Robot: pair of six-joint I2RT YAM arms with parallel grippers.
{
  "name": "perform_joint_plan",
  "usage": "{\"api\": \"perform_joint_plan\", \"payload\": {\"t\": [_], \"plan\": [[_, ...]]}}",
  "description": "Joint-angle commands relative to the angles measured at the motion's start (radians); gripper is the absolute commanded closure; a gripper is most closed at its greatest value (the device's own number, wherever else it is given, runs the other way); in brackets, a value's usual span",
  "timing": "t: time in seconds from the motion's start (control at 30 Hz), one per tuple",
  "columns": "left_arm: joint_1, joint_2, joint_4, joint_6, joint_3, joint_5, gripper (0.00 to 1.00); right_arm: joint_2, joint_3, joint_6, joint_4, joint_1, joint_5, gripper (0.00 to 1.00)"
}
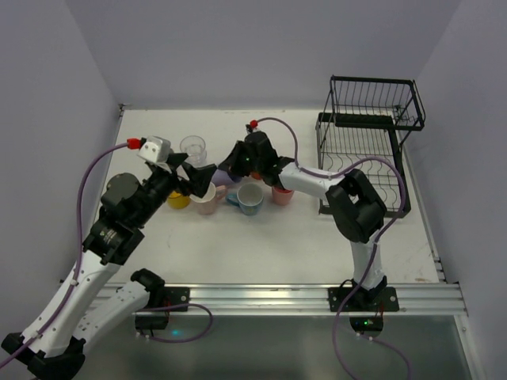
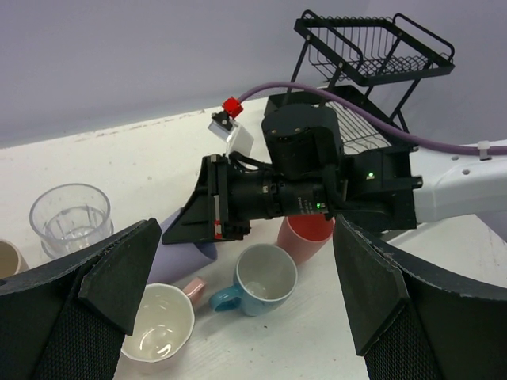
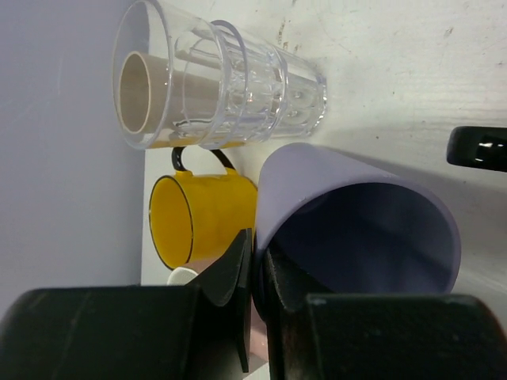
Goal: Unload the cups from the dish rack
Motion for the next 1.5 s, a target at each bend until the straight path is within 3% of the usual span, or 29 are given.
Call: {"api": "perform_joint_plan", "payload": {"t": [0.0, 0.33, 0.6, 0.8, 1.47], "plan": [[-0.004, -0.019, 0.0, 0.025, 0.018, -0.058, 0.0, -0.067, 0.059, -0.141, -0.109, -0.004, 0.07, 1.0], [-0.003, -0.083, -0.017, 0.019, 0.033, -0.262, 0.0, 0.087, 0.47, -0.52, -0.568, 0.006, 0.124, 1.0], [0.002, -0.102, -0.012, 0.015, 0.032, -0.317, 0.0, 0.266, 0.884, -0.857, -0.873, 0.039, 0.187, 1.0], [0.0, -0.092, -0.009, 0.015, 0.032, -0.313, 0.0, 0.272, 0.917, -1.006, -0.913, 0.055, 0.184, 1.0], [0.009, -0.109, -0.008, 0.016, 0.03, -0.322, 0.0, 0.365, 0.999, -1.093, -0.975, 0.093, 0.161, 0.98]]}}
